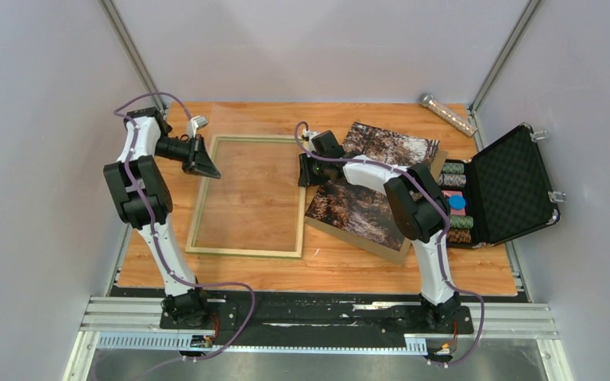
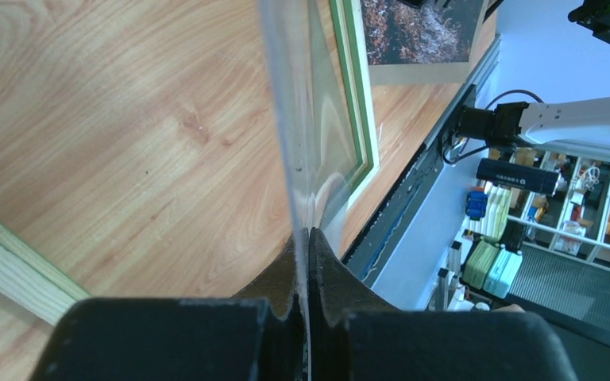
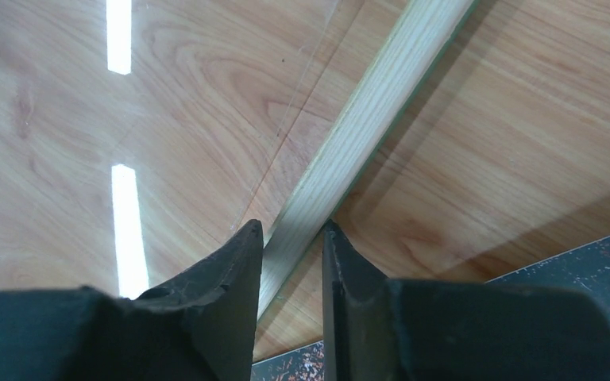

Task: Put the photo into the frame
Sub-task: Adjust the photo frame item.

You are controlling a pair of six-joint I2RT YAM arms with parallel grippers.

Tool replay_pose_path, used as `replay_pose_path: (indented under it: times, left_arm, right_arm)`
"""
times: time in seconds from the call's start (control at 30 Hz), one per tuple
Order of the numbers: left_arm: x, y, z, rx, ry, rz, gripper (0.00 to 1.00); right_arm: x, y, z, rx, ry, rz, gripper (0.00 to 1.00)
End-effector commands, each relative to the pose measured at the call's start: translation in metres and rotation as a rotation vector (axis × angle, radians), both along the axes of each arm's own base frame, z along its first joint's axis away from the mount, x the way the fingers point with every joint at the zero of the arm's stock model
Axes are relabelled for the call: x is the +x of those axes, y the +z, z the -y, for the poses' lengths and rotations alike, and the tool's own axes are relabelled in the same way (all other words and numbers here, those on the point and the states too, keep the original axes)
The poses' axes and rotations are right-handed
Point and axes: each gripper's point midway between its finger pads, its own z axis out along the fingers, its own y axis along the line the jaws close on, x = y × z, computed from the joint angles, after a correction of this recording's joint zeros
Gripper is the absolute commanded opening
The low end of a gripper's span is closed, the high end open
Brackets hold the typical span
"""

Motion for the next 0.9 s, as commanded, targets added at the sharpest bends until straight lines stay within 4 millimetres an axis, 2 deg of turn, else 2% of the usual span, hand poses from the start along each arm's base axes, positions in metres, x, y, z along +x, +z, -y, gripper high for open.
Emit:
replay_pose_path:
  times: [0.0, 0.4, 0.63, 0.87]
  left_arm:
    - [-0.01, 0.025, 0.001, 0.011, 0.014, 0.048, 0.0]
    - [-0.017, 0.023, 0.017, -0.114, 0.018, 0.046, 0.0]
    - [-0.018, 0.039, 0.025, -0.223, 0.014, 0.032, 0.0]
    - [-0.017, 0.044, 0.028, -0.25, 0.034, 0.019, 0.0]
  right_arm:
    - [0.01, 0.015, 0.003, -0.03, 0.023, 0.079, 0.24]
    - [0.009, 0.018, -0.001, -0.019, 0.076, 0.09, 0.19]
    - [0.006, 0.015, 0.002, -0.02, 0.082, 0.082, 0.19]
    - [0.007, 0.016, 0.005, -0.03, 0.066, 0.088, 0.22]
